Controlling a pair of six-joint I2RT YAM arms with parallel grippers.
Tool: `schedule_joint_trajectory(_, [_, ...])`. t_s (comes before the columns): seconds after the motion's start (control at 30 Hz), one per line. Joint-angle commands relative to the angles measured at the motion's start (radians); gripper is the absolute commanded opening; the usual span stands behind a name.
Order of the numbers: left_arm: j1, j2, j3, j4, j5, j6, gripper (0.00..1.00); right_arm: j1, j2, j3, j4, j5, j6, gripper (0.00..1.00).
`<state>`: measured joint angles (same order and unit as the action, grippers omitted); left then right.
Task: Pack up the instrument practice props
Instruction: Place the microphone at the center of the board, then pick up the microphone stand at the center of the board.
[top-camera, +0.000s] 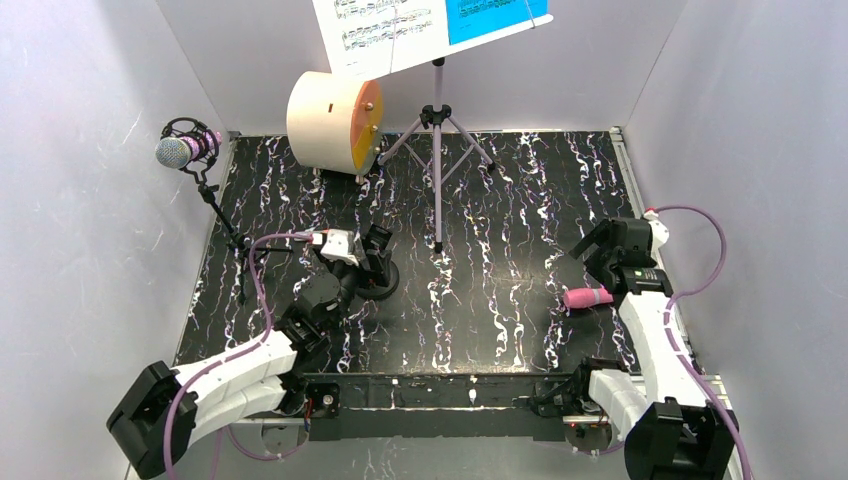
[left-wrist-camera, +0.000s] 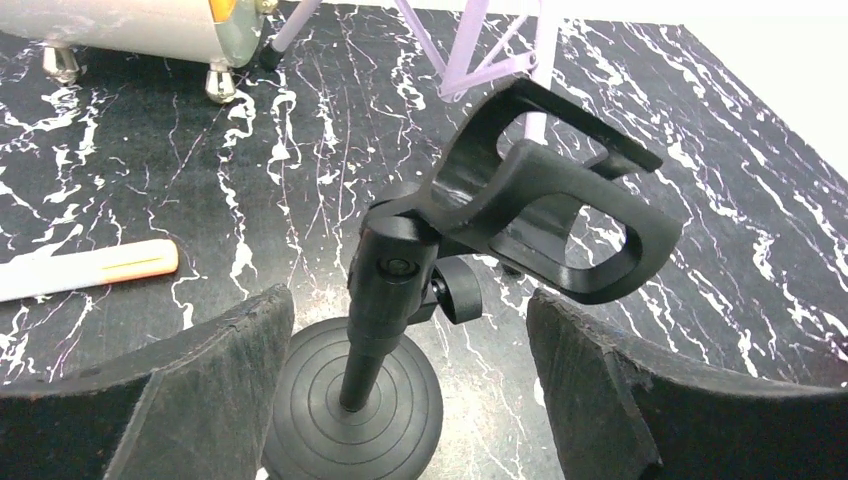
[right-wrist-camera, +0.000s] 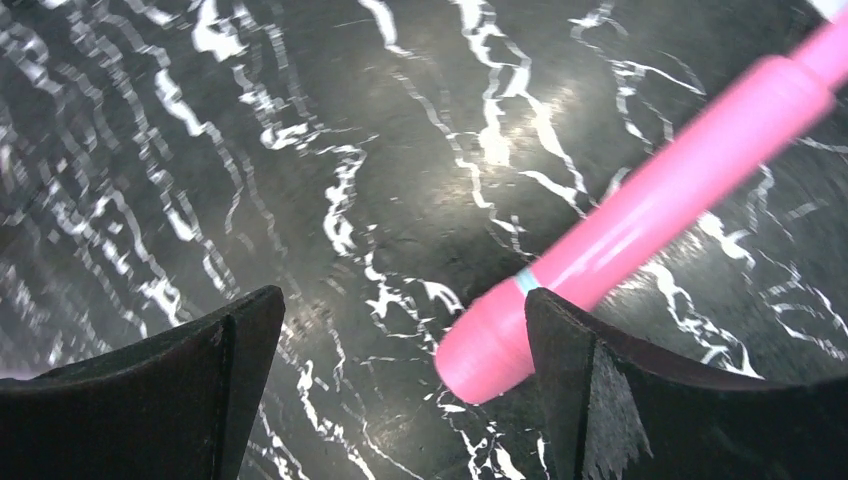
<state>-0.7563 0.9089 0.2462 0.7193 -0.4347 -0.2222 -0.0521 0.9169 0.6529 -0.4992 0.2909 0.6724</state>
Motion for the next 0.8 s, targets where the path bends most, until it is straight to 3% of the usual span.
schedule_joint_trajectory(0.0, [-0.015,-0.062,0.055,-0.059,-0.115,-0.074,0.85,0.006,-0.046,0.036,0.108,-0.262,-0.197,0.99])
schedule_joint_trajectory(0.13, [-0.018,-0.119,0.096,-0.153,-0.152,-0.157,0.86,0.049,-0.099,-0.021,0.235,-0.476,-0.255,0.99])
schedule_joint_trajectory(0.23, [-0.021,-0.153,0.133,-0.234,-0.152,-0.196,0.86,0.165,-0.115,-0.085,0.368,-0.544,-0.261,0.99])
schedule_joint_trajectory(0.5, [-0.023,-0.198,0.263,-0.471,-0.094,-0.229,0.86,0.591,-0.015,-0.151,0.769,-0.480,-0.392,0.99])
schedule_joint_trajectory(0.77, [-0.022,-0.251,0.500,-0.814,-0.024,-0.160,0.85,0.857,0.256,-0.156,1.182,-0.453,-0.547,0.96])
